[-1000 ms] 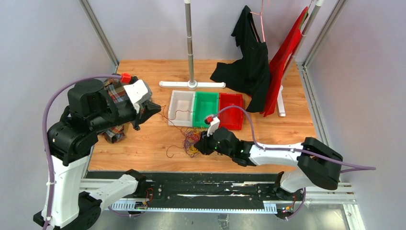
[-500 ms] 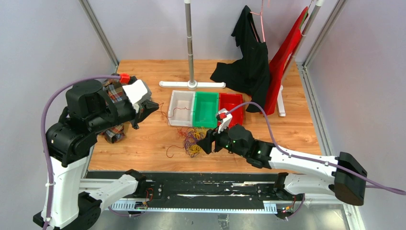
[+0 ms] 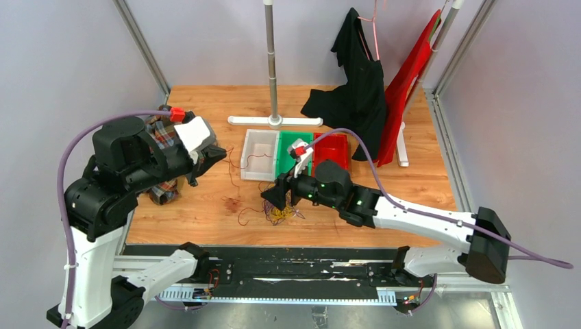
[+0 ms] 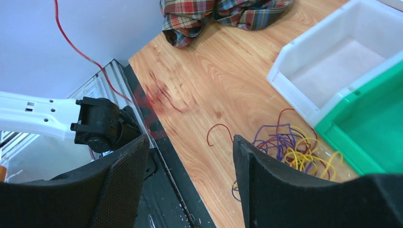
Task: Untangle the cables
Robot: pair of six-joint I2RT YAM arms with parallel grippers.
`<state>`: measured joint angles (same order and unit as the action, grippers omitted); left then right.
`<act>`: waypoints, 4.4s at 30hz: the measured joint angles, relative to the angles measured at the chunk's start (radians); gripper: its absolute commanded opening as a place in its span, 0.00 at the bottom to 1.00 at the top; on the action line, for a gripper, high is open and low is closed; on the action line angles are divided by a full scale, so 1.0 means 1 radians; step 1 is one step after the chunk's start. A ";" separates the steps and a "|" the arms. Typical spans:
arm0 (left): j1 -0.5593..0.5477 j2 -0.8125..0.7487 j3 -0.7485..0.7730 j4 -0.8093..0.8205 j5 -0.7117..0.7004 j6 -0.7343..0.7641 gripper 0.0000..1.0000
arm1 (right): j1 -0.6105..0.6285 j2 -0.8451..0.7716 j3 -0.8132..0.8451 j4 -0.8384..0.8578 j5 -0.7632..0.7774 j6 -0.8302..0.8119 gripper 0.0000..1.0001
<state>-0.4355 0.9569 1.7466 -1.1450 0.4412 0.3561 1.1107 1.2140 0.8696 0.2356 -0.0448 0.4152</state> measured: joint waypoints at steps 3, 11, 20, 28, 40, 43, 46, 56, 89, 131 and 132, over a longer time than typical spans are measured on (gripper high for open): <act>0.000 -0.012 -0.008 0.000 0.001 0.000 0.00 | 0.013 0.074 0.056 0.006 -0.024 -0.016 0.65; 0.000 -0.016 -0.010 0.000 0.021 -0.032 0.00 | 0.042 0.245 0.106 0.059 -0.067 -0.011 0.43; 0.000 -0.019 -0.011 -0.001 0.027 -0.046 0.00 | 0.032 0.231 0.038 0.110 -0.060 0.035 0.25; 0.000 -0.027 -0.031 -0.012 0.027 -0.016 0.00 | -0.019 0.117 -0.065 0.130 -0.083 0.089 0.01; 0.000 -0.105 -0.145 -0.027 -0.028 0.024 0.00 | -0.039 0.040 -0.036 0.057 -0.077 0.081 0.01; 0.000 -0.145 -0.231 -0.031 -0.054 0.029 0.00 | -0.041 0.034 -0.008 0.026 -0.074 0.065 0.01; 0.000 -0.172 -0.293 -0.047 -0.069 0.030 0.00 | -0.041 0.026 0.020 0.006 -0.075 0.050 0.15; 0.000 -0.171 -0.211 -0.056 -0.061 0.060 0.00 | -0.041 0.186 0.051 0.031 -0.113 0.049 0.69; 0.000 -0.105 -0.091 -0.056 0.011 0.081 0.00 | 0.039 0.574 0.259 0.145 -0.374 0.186 0.06; 0.000 -0.274 -0.447 -0.045 -0.016 0.076 0.75 | -0.116 0.225 0.216 0.135 -0.240 0.194 0.01; 0.000 -0.259 -0.447 -0.027 -0.029 0.061 0.71 | -0.111 0.223 0.222 0.136 -0.243 0.194 0.01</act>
<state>-0.4358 0.6979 1.2999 -1.1725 0.4122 0.4171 1.0000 1.4368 1.0916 0.3717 -0.2882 0.6090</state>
